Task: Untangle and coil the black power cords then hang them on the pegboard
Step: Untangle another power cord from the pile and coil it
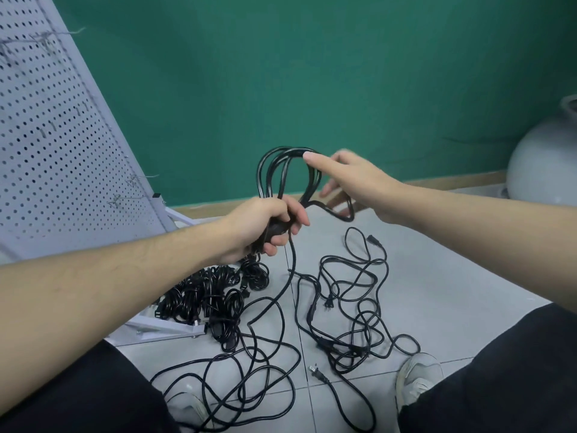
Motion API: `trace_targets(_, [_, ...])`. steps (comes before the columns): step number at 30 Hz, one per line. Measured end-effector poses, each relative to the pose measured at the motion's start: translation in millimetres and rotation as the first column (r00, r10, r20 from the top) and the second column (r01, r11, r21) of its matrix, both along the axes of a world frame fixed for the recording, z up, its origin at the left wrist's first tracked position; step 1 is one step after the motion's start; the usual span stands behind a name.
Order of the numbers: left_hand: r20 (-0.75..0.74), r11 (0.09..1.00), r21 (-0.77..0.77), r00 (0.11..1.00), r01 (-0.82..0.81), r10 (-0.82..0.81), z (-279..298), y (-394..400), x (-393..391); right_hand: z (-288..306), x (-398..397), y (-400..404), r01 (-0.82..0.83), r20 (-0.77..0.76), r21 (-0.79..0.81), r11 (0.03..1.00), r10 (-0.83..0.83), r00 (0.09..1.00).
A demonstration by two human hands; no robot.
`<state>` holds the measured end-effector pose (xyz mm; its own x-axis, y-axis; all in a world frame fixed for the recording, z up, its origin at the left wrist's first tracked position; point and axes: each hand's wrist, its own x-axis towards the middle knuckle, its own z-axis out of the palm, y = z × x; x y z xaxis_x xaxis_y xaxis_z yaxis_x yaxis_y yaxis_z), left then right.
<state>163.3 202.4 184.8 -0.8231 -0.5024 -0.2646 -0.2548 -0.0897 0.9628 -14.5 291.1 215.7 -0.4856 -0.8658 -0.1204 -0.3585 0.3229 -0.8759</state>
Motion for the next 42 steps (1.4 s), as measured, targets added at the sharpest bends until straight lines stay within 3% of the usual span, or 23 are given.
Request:
trace_targets(2, [-0.034, 0.997, 0.019, 0.997, -0.069, 0.07, 2, -3, -2, 0, 0, 4, -0.097, 0.135, 0.248, 0.964, 0.065, 0.989])
trace_targets(4, [-0.042, 0.993, 0.019, 0.992, -0.12, 0.121, 3, -8, -1, -4, -4, 8, -0.225, 0.277, 0.345, 0.911, 0.13, 0.952])
trace_targets(7, [-0.055, 0.986, 0.053, 0.986, -0.157, 0.16, 2, -14, 3, -7, -2, 8, -0.251, 0.416, 0.217, 0.943, 0.143, 0.898])
trace_targets(10, [-0.044, 0.988, 0.058, 0.988, -0.146, 0.148, 0, -17, 5, -2, -3, 0, -0.044, 0.595, -0.047, 0.998, 0.063, 0.802])
trace_targets(13, [-0.033, 0.992, 0.049, 0.992, -0.118, 0.119, -1, -16, 5, 7, -3, -6, 0.187, 0.703, -0.211, 0.959, 0.016, 0.711])
trace_targets(15, [-0.07, 0.99, 0.058, 0.989, -0.128, 0.132, -2, -14, 3, 13, 0, -5, 0.215, 0.6, -0.198, 0.956, -0.054, 0.798])
trace_targets(17, [-0.118, 0.986, 0.063, 0.98, -0.152, 0.159, -2, -16, 2, 12, 1, -4, 0.183, 0.389, -0.117, 0.976, -0.124, 0.913])
trace_targets(19, [-0.14, 0.985, 0.055, 0.976, -0.163, 0.169, -2, -18, 2, 9, 2, -5, 0.189, 0.295, -0.074, 0.979, -0.159, 0.942])
trace_targets(20, [-0.146, 0.985, 0.057, 0.975, -0.162, 0.169, -2, -19, 2, 8, 3, -6, 0.207, 0.324, -0.083, 0.975, -0.17, 0.931])
trace_targets(23, [-0.165, 0.986, 0.064, 0.973, -0.152, 0.161, -5, -17, 1, 14, 9, -9, 0.299, 0.68, -0.19, 0.935, -0.095, 0.727])
trace_targets(25, [-0.16, 0.987, 0.053, 0.974, -0.152, 0.159, -7, -14, 0, 20, 10, -9, 0.296, 0.764, -0.247, 0.923, -0.003, 0.645])
trace_targets(27, [-0.169, 0.984, 0.048, 0.97, -0.171, 0.176, -9, -14, 0, 22, 10, -8, 0.208, 0.698, -0.259, 0.943, 0.034, 0.715])
trace_targets(32, [-0.181, 0.981, 0.095, 0.966, -0.167, 0.182, -6, -9, -1, 6, 16, -4, 0.009, 0.346, -0.172, 0.985, 0.052, 0.937])
trace_targets(37, [-0.199, 0.978, 0.112, 0.96, -0.177, 0.197, -4, 6, -11, -5, 34, -7, -0.035, 0.191, -0.042, 0.999, 0.042, 0.981])
trace_targets(42, [-0.219, 0.971, 0.181, 0.956, -0.159, 0.198, -2, 12, -15, -2, 32, -9, -0.023, -0.104, 0.01, 1.0, 0.024, 0.994])
